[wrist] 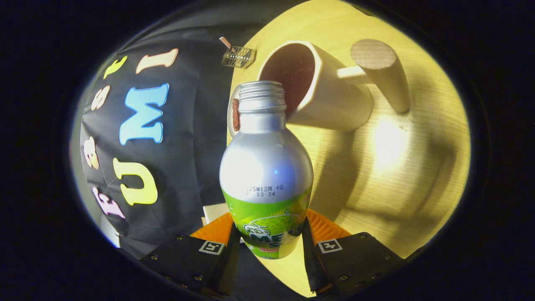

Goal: Take the bottle from table, then pour the juice into the cup, finally place the bottle on the coaster

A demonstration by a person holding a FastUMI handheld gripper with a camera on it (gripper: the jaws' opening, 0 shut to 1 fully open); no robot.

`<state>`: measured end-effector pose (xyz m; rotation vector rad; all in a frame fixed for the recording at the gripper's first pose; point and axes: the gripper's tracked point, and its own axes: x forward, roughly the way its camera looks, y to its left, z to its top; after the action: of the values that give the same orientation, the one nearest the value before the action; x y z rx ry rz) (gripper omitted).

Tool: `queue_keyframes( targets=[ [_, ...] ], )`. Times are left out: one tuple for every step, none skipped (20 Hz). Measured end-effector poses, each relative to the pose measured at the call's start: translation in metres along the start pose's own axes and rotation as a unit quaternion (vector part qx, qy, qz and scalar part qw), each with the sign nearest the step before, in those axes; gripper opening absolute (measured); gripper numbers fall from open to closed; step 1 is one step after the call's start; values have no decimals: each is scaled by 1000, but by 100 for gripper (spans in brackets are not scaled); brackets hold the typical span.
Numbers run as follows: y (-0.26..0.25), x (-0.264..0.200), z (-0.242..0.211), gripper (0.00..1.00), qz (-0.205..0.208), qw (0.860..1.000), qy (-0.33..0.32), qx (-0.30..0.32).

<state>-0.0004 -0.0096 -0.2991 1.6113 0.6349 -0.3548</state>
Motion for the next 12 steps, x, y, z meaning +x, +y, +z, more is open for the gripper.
queue_keyframes(
  targets=[
    [-4,1,0,66,-5,1000,-4,-20],
    [-6,1,1,66,-9,999,-11,-39],
    [-7,1,3,66,-12,998,-17,-54],
    [-6,0,3,66,-12,998,-20,-64],
    [-6,1,3,66,-12,997,-21,-71],
    [-7,1,1,66,-12,997,-23,-77],
    [-8,2,0,66,-14,996,-23,-85],
    [-8,3,-1,66,-16,995,-27,-96],
    [-9,3,-1,66,-17,993,-30,-110],
    [-11,2,-2,67,-22,991,-34,-124],
    [-11,1,-1,66,-21,990,-40,-136],
    [-11,1,1,66,-22,988,-48,-148]
  ],
)
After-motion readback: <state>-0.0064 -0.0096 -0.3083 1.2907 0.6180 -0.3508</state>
